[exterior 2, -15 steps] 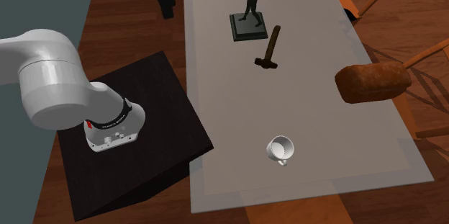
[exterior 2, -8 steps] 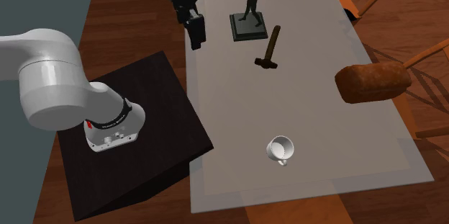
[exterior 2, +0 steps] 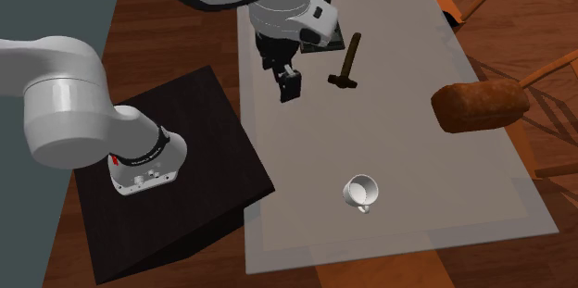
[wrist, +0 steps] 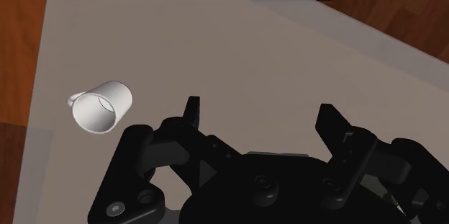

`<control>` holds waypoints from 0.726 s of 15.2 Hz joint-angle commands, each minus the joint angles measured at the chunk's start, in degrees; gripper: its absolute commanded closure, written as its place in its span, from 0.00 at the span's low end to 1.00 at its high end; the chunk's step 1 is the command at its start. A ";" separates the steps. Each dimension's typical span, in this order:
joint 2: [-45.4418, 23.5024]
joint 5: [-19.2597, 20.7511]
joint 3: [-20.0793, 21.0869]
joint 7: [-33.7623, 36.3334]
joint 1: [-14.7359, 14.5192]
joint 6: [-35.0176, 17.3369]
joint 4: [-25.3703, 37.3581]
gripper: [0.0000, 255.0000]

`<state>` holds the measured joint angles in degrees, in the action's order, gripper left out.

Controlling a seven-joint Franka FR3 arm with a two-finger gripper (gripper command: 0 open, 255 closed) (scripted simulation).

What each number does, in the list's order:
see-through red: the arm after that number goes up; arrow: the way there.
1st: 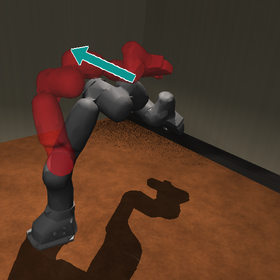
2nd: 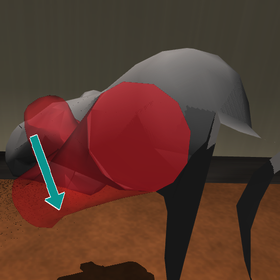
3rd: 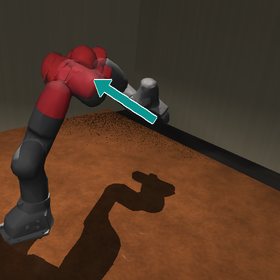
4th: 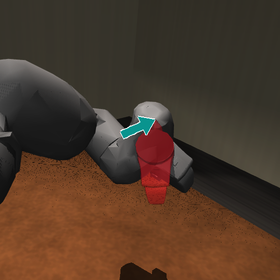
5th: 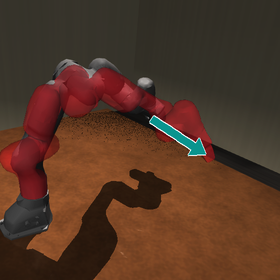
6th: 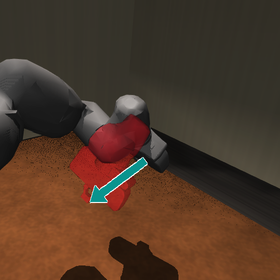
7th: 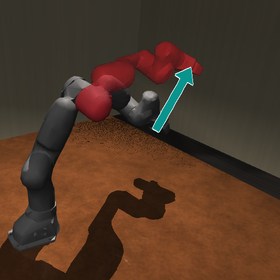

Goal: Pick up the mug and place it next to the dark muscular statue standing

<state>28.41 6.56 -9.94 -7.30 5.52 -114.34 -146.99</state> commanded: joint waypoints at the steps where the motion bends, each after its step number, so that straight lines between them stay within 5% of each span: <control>1: -3.43 0.74 -1.61 -1.65 0.68 -4.00 -0.21 0.00; 11: -24.58 -1.14 -8.32 -10.95 2.66 -20.81 5.13 0.00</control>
<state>6.56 6.09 -17.47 -16.70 7.89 -133.33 -142.92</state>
